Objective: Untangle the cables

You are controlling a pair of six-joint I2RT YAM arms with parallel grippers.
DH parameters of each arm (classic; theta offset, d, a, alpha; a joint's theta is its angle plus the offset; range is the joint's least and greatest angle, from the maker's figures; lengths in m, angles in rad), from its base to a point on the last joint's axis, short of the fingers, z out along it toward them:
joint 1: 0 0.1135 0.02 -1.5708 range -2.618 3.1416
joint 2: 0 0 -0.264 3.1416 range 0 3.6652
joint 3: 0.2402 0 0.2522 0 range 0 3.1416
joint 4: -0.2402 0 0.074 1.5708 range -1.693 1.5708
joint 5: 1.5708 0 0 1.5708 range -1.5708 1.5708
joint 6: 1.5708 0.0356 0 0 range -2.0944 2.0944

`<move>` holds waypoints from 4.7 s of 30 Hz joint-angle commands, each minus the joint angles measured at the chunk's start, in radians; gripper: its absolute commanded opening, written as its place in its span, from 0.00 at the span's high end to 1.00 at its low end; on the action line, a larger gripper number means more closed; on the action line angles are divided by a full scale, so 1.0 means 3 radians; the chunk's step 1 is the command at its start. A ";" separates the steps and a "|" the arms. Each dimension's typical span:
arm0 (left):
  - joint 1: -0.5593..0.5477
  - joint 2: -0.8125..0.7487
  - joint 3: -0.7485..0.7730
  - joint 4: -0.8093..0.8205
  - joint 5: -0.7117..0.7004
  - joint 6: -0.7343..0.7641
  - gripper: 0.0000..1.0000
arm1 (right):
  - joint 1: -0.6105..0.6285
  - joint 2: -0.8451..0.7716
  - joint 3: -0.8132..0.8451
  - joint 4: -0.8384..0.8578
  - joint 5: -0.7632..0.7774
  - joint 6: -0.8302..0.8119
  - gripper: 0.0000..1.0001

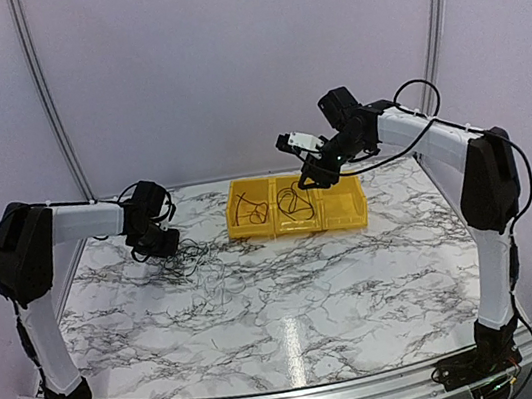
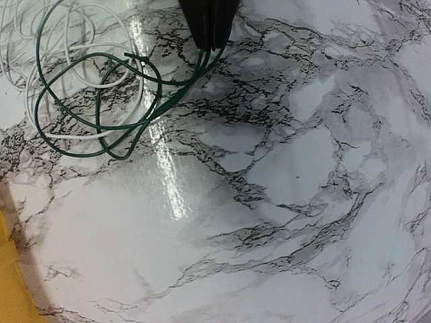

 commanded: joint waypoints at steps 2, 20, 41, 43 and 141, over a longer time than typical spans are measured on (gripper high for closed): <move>0.0019 -0.0211 0.0026 -0.0119 -0.0034 0.0100 1.00 | 0.0064 -0.0027 0.0094 0.0010 -0.0117 0.0067 0.51; 0.0006 -0.1980 -0.0554 0.0442 0.0779 0.0269 1.00 | 0.0870 0.0812 0.1283 0.1058 -0.0661 0.0642 0.56; -0.0167 -0.2188 -0.0633 0.0528 0.1107 0.0053 1.00 | 0.1155 0.1157 0.1242 0.2019 -0.0636 0.1300 0.68; -0.0165 -0.2185 -0.0615 0.0531 0.1073 0.0041 1.00 | 0.1165 0.1153 0.1240 0.1946 -0.0653 0.1209 0.68; -0.0169 -0.2228 -0.1760 0.1941 -0.0370 -0.1561 0.53 | -0.0142 0.0082 -0.0142 0.1939 0.0234 0.0852 1.00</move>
